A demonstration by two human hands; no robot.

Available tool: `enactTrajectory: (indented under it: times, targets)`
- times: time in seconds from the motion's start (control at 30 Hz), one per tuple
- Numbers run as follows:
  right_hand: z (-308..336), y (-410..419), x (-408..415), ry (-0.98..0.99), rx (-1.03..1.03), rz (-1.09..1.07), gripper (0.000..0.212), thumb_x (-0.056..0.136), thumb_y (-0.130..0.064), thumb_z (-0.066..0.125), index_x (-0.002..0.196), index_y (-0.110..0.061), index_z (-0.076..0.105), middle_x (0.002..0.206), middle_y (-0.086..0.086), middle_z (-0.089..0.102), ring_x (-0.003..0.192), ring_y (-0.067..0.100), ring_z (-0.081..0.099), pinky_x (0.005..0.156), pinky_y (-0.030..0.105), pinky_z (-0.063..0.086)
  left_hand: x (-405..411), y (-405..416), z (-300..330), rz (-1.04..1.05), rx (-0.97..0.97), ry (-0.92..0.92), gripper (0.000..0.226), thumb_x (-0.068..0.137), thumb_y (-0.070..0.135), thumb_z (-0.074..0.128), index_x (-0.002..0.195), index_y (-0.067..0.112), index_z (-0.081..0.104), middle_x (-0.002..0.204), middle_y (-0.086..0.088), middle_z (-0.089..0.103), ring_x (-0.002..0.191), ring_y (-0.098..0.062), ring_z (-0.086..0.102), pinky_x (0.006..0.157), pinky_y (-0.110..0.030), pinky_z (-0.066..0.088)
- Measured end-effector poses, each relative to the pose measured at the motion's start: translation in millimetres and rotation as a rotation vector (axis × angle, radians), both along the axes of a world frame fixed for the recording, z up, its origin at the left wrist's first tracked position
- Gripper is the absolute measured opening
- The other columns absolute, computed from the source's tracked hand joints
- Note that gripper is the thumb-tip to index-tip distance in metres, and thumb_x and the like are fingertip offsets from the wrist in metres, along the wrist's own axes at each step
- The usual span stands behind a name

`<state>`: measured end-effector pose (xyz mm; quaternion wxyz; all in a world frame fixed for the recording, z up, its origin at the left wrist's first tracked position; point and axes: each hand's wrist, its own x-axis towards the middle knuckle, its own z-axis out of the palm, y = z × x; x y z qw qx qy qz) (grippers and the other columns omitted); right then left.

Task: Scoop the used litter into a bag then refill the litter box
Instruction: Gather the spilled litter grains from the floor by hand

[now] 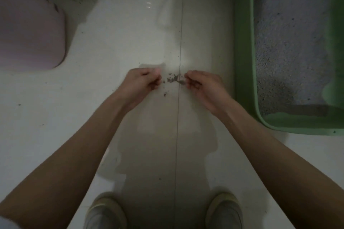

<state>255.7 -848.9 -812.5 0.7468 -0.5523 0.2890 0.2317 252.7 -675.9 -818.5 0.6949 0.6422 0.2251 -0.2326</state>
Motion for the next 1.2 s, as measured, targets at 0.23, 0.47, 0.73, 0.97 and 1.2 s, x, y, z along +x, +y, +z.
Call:
enactTrajectory:
  times: [0.23,0.47,0.73,0.97,1.2]
  targets:
    - [6.8,-7.3,-6.2,-0.004,0.087,0.172,0.03,0.086,0.014,0.035,0.072,-0.004,0.055,0.066,0.008,0.057,0.056,0.013,0.051,0.053,0.018,0.04,-6.9,19.9,10.6,0.146,-0.317,0.154,0.024,0.089,0.002,0.051,0.073,0.008,0.067,0.071,-0.004,0.07,0.061,-0.008,0.064,0.06,-0.015,0.053]
    - [-18.8,-1.6,6.0,-0.308,-0.886,0.597,0.014,0.084,-0.022,0.066,0.093,-0.012,0.064,0.083,-0.001,0.058,0.073,0.008,0.05,0.066,0.016,0.037,-0.5,-1.3,-9.3,-0.146,0.514,-0.099,0.016,0.086,0.018,0.063,0.07,0.014,0.063,0.065,0.005,0.058,0.059,-0.004,0.051,0.059,-0.014,0.038]
    - [-34.0,5.0,5.5,-0.411,-1.031,0.709,0.013,0.086,-0.018,0.062,0.092,-0.007,0.067,0.094,0.007,0.059,0.083,0.015,0.049,0.07,0.018,0.03,-5.8,-16.9,-29.0,-0.32,0.894,-0.364,0.013,0.078,0.018,0.071,0.086,0.008,0.068,0.082,0.002,0.051,0.072,-0.01,0.047,0.067,-0.011,0.027]
    - [-29.3,12.0,9.5,-0.379,-1.067,0.84,0.021,0.093,-0.018,0.052,0.101,-0.004,0.065,0.109,0.014,0.06,0.104,0.027,0.055,0.085,0.029,0.039,-5.4,-21.3,-32.3,-0.448,0.978,-0.394,0.012,0.088,0.015,0.06,0.086,0.004,0.065,0.09,-0.013,0.055,0.094,-0.029,0.052,0.077,-0.026,0.033]
    - [-3.2,-2.7,4.0,-0.132,-0.24,0.214,0.017,0.09,-0.004,0.055,0.074,-0.007,0.062,0.059,-0.003,0.056,0.049,-0.002,0.05,0.053,0.013,0.038,-0.3,-2.7,-5.8,-0.019,0.158,-0.052,0.018,0.093,0.012,0.053,0.077,0.009,0.06,0.069,0.001,0.057,0.063,-0.007,0.053,0.064,-0.014,0.042]
